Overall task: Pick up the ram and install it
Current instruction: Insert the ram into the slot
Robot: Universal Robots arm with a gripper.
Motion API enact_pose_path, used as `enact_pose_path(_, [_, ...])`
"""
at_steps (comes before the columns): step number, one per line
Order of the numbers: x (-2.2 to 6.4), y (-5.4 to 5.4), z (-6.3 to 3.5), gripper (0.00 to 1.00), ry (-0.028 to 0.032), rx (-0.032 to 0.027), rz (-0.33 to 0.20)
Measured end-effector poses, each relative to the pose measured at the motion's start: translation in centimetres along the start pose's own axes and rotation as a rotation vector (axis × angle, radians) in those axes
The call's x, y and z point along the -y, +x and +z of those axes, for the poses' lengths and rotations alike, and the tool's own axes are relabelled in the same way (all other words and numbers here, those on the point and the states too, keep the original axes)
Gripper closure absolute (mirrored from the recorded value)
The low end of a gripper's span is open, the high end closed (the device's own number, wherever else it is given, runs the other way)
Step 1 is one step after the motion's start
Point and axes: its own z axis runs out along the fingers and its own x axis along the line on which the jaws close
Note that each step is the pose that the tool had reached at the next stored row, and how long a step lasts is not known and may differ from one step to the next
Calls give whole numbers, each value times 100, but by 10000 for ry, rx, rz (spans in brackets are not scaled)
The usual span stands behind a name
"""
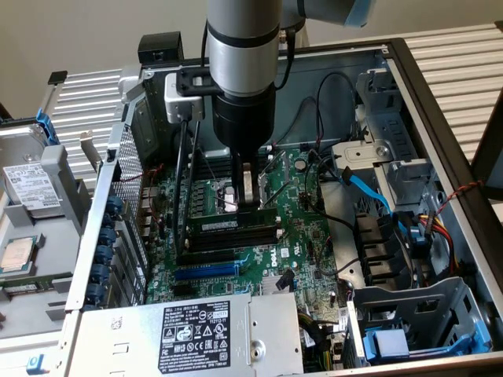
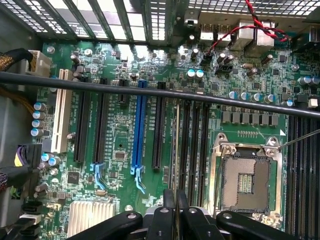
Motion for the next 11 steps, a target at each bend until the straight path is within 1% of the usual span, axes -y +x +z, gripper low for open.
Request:
enact_pose_path(3, [-5,0,2,87,30,1,4])
enact_pose_path(7, [-15,-1,7,87,122,-1,34])
enact_pose_path(11, [-25,0,17,87,127,5,130])
